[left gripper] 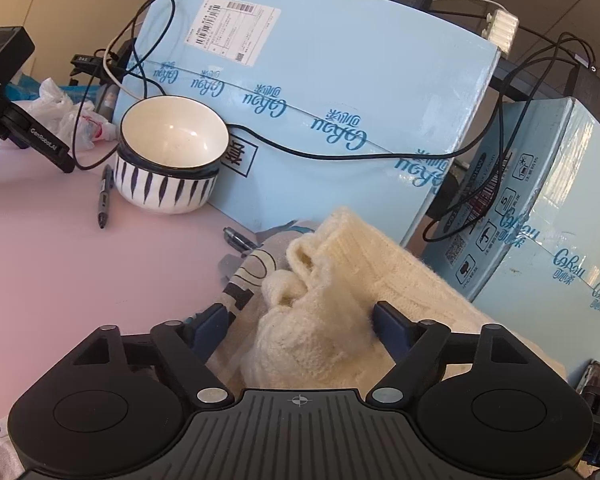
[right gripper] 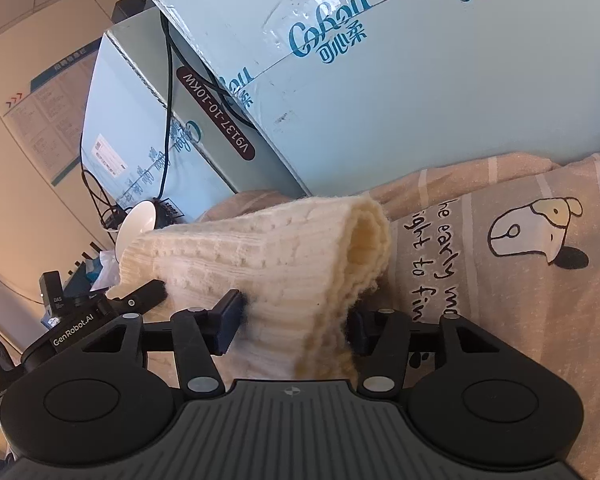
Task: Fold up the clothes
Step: 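Lower the folded sweater onto the bed and open both grippers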
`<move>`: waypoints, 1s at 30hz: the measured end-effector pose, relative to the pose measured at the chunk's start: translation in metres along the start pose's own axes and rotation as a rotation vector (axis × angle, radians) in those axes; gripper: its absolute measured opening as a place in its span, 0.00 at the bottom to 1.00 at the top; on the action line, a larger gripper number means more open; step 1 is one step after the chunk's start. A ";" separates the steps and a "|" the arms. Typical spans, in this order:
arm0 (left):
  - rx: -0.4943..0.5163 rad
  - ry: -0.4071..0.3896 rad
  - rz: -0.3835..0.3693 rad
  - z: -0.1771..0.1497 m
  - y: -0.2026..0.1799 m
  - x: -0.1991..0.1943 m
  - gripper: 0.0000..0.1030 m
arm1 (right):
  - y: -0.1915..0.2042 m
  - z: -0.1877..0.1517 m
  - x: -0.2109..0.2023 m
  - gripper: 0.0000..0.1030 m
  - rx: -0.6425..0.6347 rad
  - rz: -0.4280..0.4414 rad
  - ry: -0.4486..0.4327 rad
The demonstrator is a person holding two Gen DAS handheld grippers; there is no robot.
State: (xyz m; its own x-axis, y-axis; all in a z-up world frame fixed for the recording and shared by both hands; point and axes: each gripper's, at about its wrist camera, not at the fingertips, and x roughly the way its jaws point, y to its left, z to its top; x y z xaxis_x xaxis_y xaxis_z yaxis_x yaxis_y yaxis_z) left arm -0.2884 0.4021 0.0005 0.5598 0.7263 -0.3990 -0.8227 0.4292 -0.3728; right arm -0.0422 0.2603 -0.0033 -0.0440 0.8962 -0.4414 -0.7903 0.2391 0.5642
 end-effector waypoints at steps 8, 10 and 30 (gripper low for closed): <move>0.077 -0.117 0.116 -0.003 -0.021 -0.024 0.93 | 0.006 0.005 -0.039 0.74 -0.032 -0.033 -0.047; 0.105 -0.128 0.121 -0.005 -0.034 -0.032 0.94 | 0.006 0.006 -0.052 0.76 -0.044 -0.038 -0.057; 0.247 -0.111 0.043 -0.057 -0.168 -0.104 0.96 | -0.036 -0.001 -0.181 0.86 -0.125 -0.118 -0.162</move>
